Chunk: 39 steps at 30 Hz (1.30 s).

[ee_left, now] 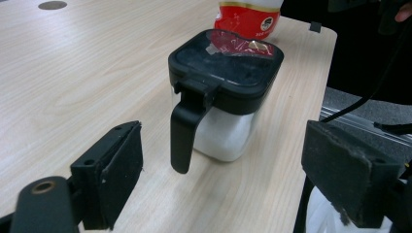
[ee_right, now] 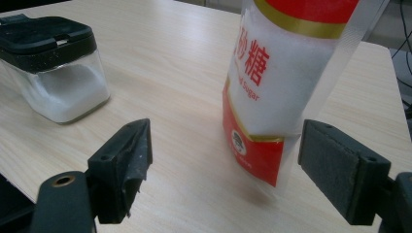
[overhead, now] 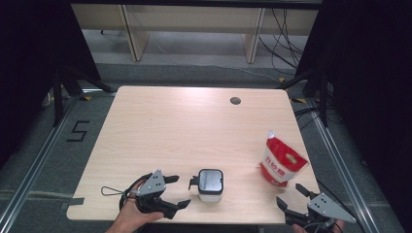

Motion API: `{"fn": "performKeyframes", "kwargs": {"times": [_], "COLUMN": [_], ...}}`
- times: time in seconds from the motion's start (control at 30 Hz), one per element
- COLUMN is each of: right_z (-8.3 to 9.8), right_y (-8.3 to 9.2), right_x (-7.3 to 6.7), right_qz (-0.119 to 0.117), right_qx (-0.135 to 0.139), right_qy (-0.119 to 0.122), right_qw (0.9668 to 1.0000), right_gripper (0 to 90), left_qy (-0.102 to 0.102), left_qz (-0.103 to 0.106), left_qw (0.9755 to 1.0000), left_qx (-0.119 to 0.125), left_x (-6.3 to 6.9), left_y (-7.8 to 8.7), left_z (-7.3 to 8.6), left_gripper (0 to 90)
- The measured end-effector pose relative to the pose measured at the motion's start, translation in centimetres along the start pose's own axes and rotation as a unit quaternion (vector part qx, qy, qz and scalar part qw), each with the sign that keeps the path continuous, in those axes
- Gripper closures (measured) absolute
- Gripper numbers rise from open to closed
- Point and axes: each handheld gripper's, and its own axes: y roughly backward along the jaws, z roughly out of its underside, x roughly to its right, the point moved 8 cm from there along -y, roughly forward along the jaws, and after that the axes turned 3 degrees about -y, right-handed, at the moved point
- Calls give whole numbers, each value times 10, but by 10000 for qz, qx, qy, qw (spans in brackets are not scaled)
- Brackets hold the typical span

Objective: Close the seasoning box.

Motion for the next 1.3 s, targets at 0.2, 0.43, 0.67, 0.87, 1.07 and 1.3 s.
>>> {"fn": "performKeyframes", "kwargs": {"times": [0.2,0.43,0.67,0.87,1.07,1.3], "right_z": [0,-1,-1,5,10,14], "right_y": [0,-1,0,1,6,2], "right_x": [0,2,-2,-6,-10,-14], "right_qz": [28,61,49,-93,-176,-260], "right_qx": [-24,55,-13,-141,-208,-343], "right_qy": [119,220,80,1,-31,125], "right_qw": [9999,9997,10000,9999,9996,9990], "right_gripper": [210,209,209,211,209,204], "left_qy": [-43,-32,-69,-41,-41,-80], "left_qz": [-57,-129,-128,-184,-177,-200], "left_qw": [9999,9996,9989,9980,9979,9977], "left_qx": [-119,-238,-454,-596,-628,-646], "left_x": [-1,-2,-1,5,8,6], "left_y": [6,10,13,13,14,12], "left_z": [7,16,27,39,41,43], "left_gripper": [149,150,151,151,152,155]}}
